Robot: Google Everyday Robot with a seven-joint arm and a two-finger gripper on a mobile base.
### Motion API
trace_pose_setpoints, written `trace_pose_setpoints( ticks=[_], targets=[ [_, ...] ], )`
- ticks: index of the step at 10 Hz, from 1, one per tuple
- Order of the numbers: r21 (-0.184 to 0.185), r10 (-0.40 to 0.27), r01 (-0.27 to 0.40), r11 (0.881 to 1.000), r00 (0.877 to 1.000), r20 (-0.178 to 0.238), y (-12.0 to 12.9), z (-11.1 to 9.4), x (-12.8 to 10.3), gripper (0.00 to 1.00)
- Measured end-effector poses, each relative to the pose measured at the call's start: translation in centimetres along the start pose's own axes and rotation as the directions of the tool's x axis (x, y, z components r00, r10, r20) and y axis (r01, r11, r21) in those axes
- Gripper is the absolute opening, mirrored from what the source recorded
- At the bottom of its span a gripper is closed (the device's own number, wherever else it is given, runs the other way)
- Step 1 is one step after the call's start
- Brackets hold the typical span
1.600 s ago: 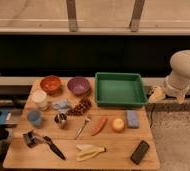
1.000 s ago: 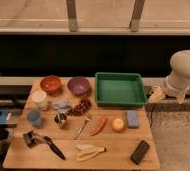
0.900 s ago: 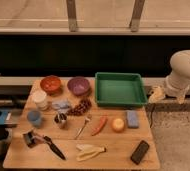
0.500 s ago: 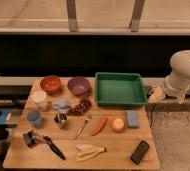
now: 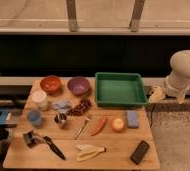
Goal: Place sponge in paper cup
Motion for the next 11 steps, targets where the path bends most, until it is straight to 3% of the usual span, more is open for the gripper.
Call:
trace_pose_setpoints(
  ticks=[9, 11],
  targets=[
    [-0.003, -0.006, 0.006, 1.0, 1.0, -0.004, 0.2, 0.1, -0.2, 0.8],
    [-0.031, -0.019, 0.017, 0.999, 0.999, -0.045, 1.9, 1.6, -0.3, 0.8]
  ],
)
